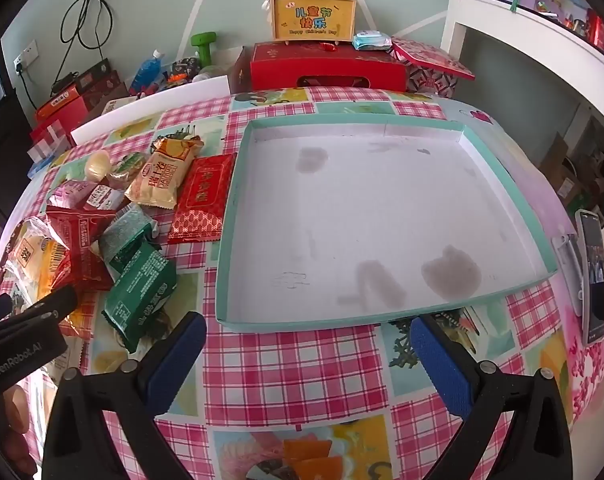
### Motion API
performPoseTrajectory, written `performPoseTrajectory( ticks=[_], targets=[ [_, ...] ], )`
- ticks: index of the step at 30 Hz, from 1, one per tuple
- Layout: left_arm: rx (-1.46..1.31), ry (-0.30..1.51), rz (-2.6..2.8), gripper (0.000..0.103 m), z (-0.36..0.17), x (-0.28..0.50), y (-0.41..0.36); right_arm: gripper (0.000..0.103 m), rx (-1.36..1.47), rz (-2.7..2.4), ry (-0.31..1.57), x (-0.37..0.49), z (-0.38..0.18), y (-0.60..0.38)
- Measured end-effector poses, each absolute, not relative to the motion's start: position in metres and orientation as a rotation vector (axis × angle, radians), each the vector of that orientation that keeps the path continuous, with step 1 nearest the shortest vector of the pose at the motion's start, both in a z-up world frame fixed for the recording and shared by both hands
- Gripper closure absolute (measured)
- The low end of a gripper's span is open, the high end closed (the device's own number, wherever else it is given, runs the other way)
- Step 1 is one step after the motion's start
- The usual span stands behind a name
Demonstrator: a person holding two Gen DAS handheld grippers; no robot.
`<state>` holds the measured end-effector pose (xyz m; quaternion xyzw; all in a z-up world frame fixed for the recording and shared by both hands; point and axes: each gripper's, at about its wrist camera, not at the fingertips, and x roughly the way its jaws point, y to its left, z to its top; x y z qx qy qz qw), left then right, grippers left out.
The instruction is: Organize snacks
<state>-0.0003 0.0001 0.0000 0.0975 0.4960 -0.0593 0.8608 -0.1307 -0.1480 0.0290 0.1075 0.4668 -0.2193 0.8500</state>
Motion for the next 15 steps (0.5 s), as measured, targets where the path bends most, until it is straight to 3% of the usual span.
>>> performPoseTrajectory(
  ticks=[15],
  targets=[
    [0.175,1.050,-0.136,0.000,0.0000,0.0011,-0.0011,0.000,0.229,-0.456,0.986,-0.1304,0.0305,-0.1483]
  ],
)
